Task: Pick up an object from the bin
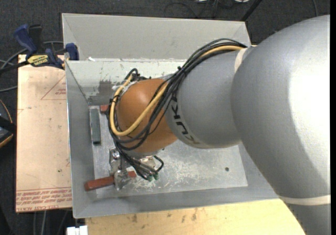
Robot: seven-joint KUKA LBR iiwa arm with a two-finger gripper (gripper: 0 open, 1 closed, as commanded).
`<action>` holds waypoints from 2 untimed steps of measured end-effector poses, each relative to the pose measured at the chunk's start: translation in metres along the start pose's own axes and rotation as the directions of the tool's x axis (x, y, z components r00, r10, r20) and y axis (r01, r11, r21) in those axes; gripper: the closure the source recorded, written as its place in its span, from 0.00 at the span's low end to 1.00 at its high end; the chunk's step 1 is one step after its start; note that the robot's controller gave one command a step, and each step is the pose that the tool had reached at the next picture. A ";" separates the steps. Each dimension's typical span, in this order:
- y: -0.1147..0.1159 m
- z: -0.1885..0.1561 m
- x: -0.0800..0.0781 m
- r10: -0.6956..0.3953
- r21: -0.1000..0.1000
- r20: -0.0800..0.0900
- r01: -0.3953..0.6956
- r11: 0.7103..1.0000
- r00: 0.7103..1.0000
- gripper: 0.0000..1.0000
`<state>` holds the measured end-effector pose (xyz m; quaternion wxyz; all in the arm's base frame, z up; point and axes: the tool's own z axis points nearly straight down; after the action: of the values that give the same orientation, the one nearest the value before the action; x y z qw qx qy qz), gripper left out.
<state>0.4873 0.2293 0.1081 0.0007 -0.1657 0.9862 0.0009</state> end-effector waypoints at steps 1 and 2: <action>0.000 0.000 0.000 0.000 0.000 0.000 0.000 1.000 1.000 1.00; 0.012 -0.087 -0.006 0.064 0.000 0.000 -0.064 0.998 0.998 1.00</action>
Offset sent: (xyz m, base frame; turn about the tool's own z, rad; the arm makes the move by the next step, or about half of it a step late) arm 0.0013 0.0131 0.0872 0.0633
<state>0.4890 0.2428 0.1949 0.0007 -0.1341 0.9910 0.0008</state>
